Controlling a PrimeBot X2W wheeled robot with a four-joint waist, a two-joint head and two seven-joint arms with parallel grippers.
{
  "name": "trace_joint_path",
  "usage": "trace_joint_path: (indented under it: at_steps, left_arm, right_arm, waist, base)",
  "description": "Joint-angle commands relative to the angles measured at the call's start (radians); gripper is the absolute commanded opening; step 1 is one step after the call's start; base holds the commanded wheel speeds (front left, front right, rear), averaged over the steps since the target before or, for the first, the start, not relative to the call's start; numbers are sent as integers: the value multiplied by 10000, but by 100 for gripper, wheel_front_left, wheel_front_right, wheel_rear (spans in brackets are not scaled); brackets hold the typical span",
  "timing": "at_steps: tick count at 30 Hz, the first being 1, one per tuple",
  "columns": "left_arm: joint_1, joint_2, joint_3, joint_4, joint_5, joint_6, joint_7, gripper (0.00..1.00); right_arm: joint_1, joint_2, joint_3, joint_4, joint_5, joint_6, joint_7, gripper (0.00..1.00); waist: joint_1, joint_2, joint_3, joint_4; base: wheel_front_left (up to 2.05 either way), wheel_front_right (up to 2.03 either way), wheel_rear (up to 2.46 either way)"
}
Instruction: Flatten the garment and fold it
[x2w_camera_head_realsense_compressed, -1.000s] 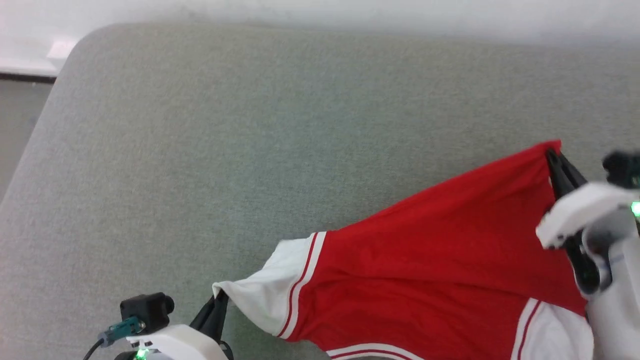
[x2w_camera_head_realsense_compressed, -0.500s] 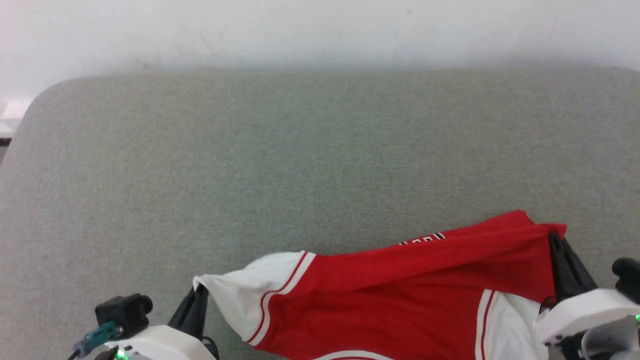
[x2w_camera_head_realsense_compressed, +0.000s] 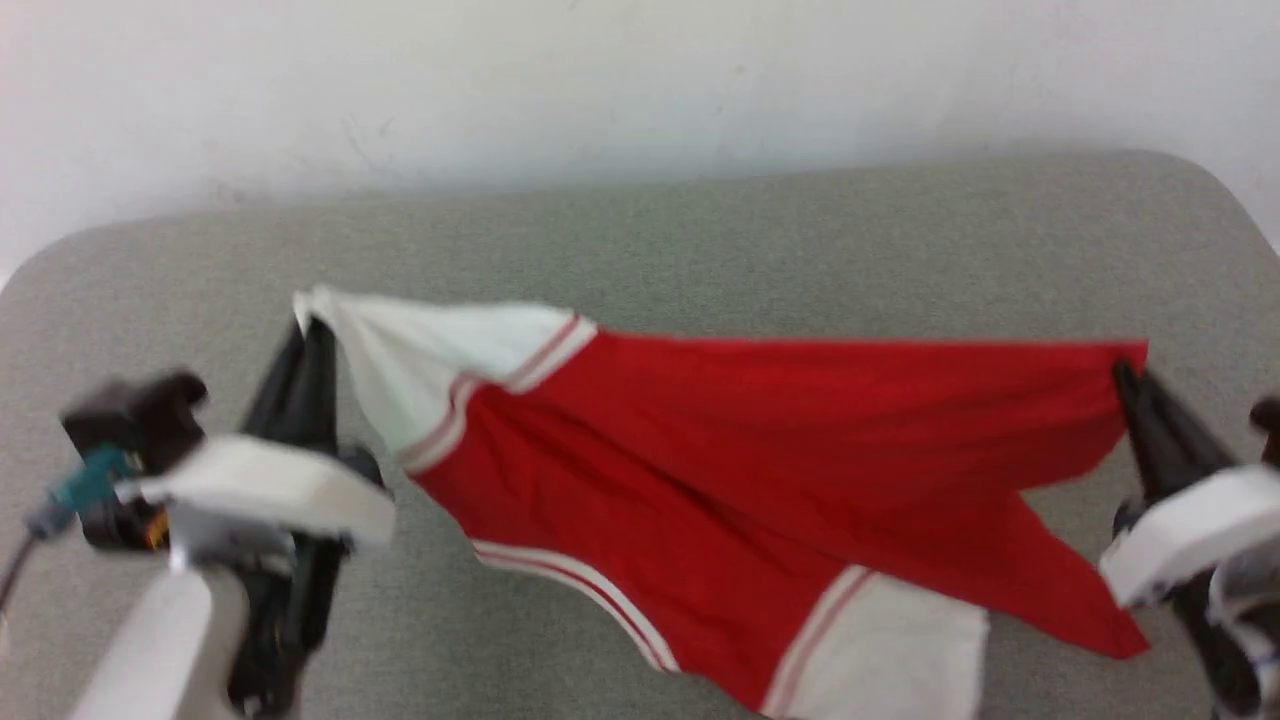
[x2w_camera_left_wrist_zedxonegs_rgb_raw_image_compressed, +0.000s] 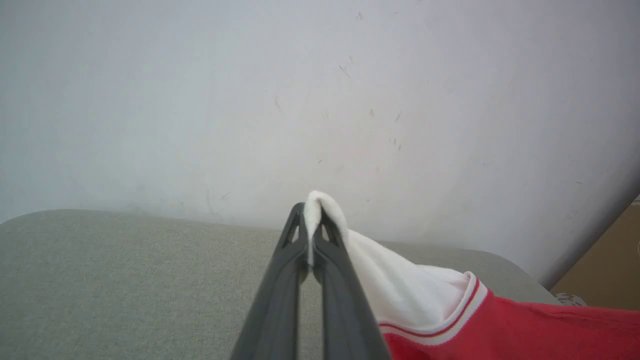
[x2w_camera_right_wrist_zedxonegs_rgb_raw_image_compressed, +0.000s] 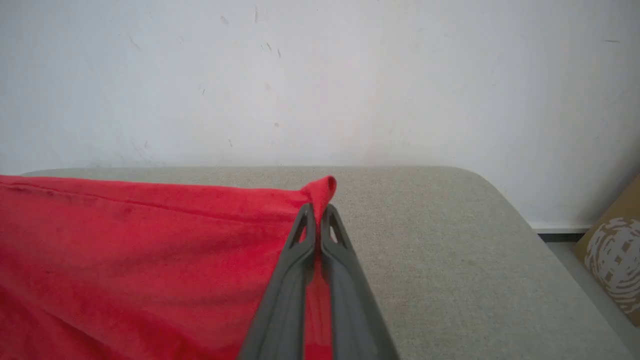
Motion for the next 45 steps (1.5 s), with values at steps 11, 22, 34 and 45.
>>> trace_joint_path:
  at_steps: [11,22,34,45]
  left_arm:
    - [-5994,-447,489,1180,-458,-315,865,0]
    - [-11201,-673,1321,3425,-549,-228,407,0]
    - [-15082,-576,1743,5184,-244,-833,-1393,0]
    - [-12339,-233,903,7414,124,-2156,-1968,0]
  right_arm:
    - [-5085,-1946,1495,431,217,-9,2434,0]
    - [-10096,-2520,2794,2191,-523,-9,2520,0]
    - [-13954,-1723,2394,4190,-2318,-9,1283,0]
    - [-12197,-1555,3015,5828,-1871,-9,-136,0]
  waist:
    - [1,0,2572,-453]
    - [1,0,4844,-666]
    - [1,0,5964,-592]
    - [1,0,5181,-58]
  base:
    - [0,0,0]
    - [0,0,0]
    - [0,0,0]
    - [0,0,0]
